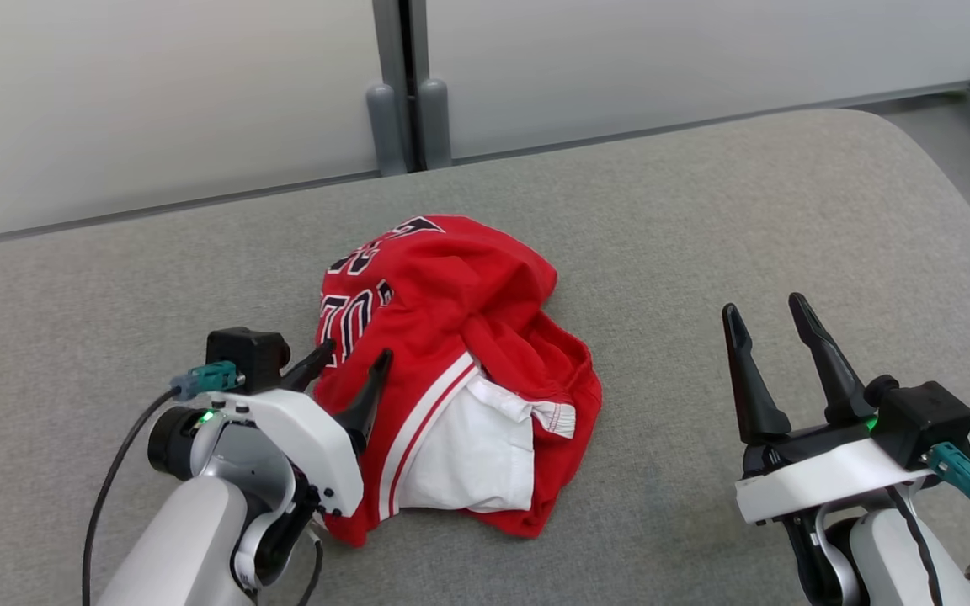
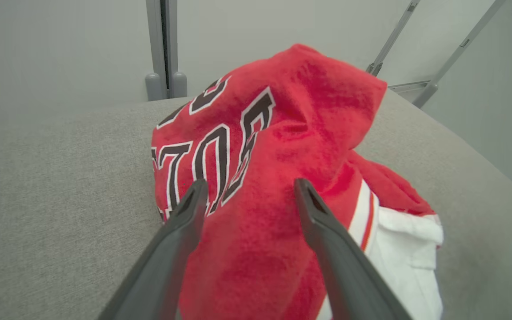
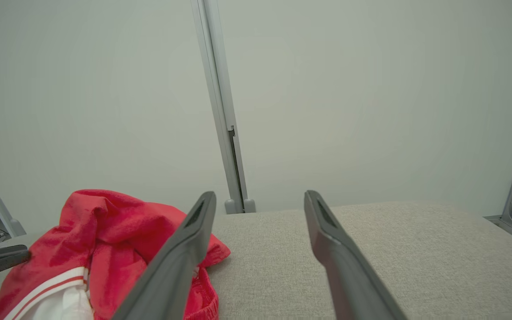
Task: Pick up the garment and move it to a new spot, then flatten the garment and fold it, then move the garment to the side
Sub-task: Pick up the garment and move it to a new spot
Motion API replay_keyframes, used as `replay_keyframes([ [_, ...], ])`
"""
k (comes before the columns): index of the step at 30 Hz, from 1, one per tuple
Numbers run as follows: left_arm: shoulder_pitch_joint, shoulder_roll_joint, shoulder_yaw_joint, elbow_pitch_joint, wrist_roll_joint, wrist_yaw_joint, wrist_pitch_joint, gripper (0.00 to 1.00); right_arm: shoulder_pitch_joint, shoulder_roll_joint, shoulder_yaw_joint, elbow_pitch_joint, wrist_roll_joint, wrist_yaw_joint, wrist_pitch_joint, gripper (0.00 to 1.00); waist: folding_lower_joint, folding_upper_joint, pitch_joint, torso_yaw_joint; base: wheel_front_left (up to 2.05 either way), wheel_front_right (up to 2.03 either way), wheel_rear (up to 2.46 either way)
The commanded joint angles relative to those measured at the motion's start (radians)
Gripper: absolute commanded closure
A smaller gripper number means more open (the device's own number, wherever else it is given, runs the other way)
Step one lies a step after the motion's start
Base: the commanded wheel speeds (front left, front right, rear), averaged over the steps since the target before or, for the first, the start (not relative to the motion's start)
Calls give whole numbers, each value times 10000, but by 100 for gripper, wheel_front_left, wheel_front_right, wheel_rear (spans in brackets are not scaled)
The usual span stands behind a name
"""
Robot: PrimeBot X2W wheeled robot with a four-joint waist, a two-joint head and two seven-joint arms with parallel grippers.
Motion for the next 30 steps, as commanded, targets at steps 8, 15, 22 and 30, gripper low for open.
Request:
replay_keyframes([
  [8,-578,58,61,315,-58,-124,-69,100,-202,76,-11,24,107,19,-50,0,0,0,385,-381,0,0,0],
  [15,-565,105,7,-117,65,-99,-449,100,-120,124,-115,104,25,19,-50,0,0,0,259,-129,0,0,0],
  [22,-894,556,879,-2316,-144,250,-824,100,-131,138,-97,110,34,17,-50,0,0,0,21,440,0,0,0],
  [30,-1347,2024,2653,-4624,-311,924,-278,100,-29,187,-240,78,33,17,-50,0,0,0,142,1224,0,0,0],
])
